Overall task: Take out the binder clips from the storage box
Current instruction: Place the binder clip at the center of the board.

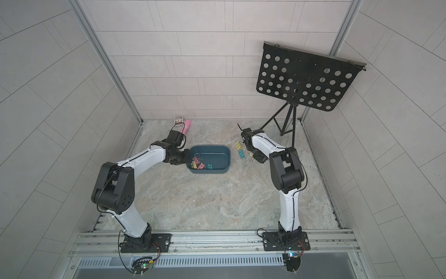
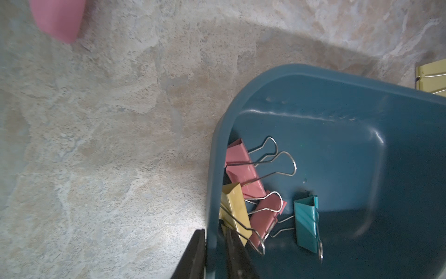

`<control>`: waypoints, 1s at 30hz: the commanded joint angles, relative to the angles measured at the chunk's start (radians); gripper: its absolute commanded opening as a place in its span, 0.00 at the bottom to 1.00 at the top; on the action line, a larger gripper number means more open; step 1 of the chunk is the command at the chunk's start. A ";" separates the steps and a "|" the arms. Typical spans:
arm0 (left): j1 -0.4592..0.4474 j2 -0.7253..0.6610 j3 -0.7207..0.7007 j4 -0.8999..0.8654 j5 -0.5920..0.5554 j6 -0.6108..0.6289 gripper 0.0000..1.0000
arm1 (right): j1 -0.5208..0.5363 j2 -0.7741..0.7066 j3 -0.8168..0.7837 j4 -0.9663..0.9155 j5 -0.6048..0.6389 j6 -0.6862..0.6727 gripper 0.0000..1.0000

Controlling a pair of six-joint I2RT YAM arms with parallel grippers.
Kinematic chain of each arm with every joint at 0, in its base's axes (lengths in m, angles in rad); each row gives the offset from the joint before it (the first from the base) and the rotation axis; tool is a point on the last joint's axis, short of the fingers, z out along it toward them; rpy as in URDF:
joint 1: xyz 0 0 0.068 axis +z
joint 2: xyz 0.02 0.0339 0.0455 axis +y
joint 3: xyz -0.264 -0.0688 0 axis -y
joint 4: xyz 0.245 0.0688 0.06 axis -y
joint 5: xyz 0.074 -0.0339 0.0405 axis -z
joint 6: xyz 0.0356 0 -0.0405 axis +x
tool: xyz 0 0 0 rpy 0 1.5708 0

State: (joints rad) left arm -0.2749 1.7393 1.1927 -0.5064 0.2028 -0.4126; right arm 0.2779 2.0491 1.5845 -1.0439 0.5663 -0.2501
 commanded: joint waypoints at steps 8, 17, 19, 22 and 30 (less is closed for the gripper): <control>0.007 -0.011 0.012 -0.004 -0.004 0.016 0.24 | -0.014 0.054 0.037 -0.008 0.003 0.026 0.00; 0.008 -0.011 0.013 -0.006 -0.006 0.016 0.24 | -0.017 0.070 0.040 -0.003 -0.002 0.032 0.06; 0.008 -0.012 0.014 -0.006 -0.006 0.017 0.24 | -0.017 0.071 0.042 -0.001 -0.002 0.033 0.06; 0.007 -0.014 0.014 -0.007 -0.008 0.017 0.24 | -0.017 0.076 0.046 -0.001 0.007 0.032 0.07; 0.007 -0.011 0.014 -0.007 -0.007 0.019 0.24 | -0.017 0.085 0.057 -0.004 0.004 0.035 0.11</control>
State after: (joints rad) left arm -0.2749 1.7393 1.1927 -0.5064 0.2020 -0.4099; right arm 0.2672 2.1208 1.6173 -1.0313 0.5617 -0.2291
